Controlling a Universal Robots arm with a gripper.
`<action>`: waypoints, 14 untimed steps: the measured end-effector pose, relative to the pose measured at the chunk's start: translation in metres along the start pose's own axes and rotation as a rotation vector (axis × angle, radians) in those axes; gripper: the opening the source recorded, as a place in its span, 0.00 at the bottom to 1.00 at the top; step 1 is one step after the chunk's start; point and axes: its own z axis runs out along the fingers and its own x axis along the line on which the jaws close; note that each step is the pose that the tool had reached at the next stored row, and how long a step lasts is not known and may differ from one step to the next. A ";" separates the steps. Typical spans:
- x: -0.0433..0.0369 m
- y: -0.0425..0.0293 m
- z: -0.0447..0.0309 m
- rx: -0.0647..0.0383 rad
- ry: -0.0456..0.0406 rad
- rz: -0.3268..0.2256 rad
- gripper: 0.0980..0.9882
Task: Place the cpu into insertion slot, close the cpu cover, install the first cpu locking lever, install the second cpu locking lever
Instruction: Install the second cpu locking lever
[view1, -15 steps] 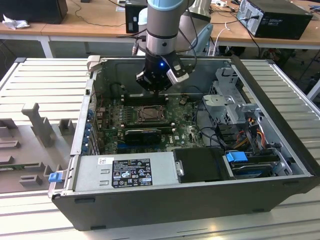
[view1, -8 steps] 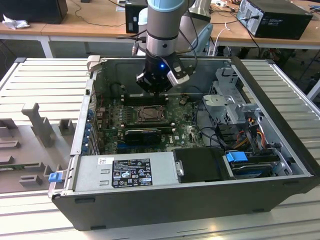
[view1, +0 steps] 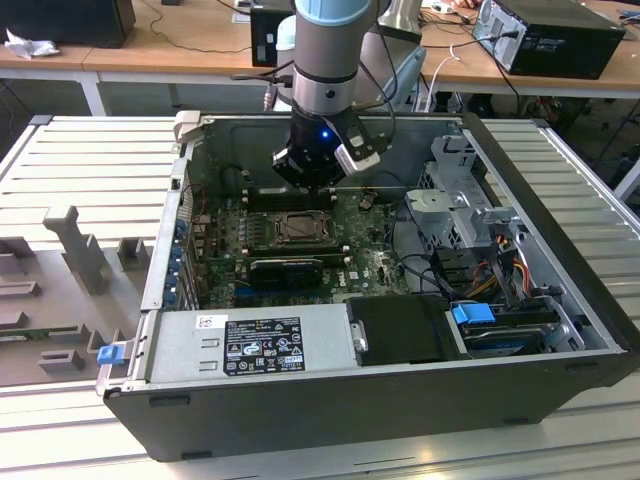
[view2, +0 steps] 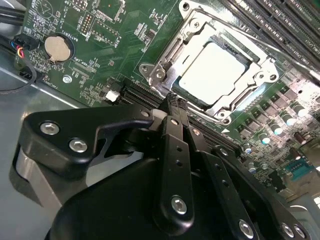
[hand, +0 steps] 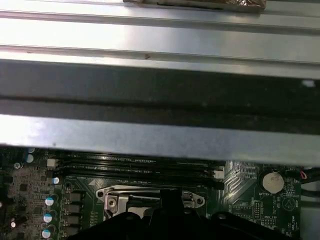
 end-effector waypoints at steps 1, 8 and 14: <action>0.0000 -0.0010 -0.0001 0.000 0.0000 0.000 0.01; 0.0002 -0.0028 -0.0084 0.000 -0.0001 0.000 0.01; 0.0003 -0.0022 -0.0168 0.000 -0.0002 0.000 0.01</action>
